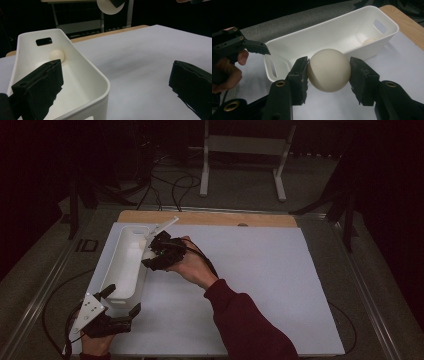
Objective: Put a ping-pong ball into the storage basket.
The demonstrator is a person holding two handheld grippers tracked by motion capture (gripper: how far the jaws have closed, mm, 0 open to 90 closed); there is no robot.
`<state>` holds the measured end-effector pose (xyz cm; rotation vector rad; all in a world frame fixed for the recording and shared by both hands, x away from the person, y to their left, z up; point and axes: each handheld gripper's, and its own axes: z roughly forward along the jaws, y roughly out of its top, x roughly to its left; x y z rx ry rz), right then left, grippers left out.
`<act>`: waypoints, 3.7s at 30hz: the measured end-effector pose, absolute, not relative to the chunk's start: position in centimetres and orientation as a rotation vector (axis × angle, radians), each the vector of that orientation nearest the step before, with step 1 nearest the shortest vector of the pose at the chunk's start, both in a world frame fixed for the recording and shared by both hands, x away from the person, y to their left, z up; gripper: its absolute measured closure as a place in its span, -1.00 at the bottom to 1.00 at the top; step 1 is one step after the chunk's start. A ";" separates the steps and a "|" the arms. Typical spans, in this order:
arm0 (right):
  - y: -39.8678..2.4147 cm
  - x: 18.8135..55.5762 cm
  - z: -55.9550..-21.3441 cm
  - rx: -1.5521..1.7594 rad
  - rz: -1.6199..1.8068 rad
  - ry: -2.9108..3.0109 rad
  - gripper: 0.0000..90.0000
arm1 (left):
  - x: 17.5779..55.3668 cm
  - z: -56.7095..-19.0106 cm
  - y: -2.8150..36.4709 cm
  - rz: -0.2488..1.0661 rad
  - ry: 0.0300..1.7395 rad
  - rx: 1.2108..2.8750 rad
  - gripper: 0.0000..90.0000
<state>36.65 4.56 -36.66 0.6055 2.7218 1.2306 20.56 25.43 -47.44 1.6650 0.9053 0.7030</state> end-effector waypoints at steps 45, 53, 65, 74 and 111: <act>8.2 36.7 -37.2 0.567 1.241 2.717 0.12 | 20.6 -47.4 25.4 0.698 0.903 1.660 -1.00; 8.8 36.8 -37.6 0.576 1.246 2.718 0.12 | 20.6 -47.4 25.4 0.697 0.903 1.661 -1.00; 10.0 36.7 -38.1 0.558 1.248 2.733 0.11 | 20.6 -47.4 25.4 0.696 0.904 1.656 -1.00; 11.1 36.5 -38.2 0.545 1.247 2.740 0.11 | 20.6 -47.4 25.5 0.695 0.903 1.656 -1.00; -1.2 34.7 -38.4 0.715 1.219 2.588 -0.71 | 20.7 -47.5 25.3 0.701 0.908 1.674 -1.00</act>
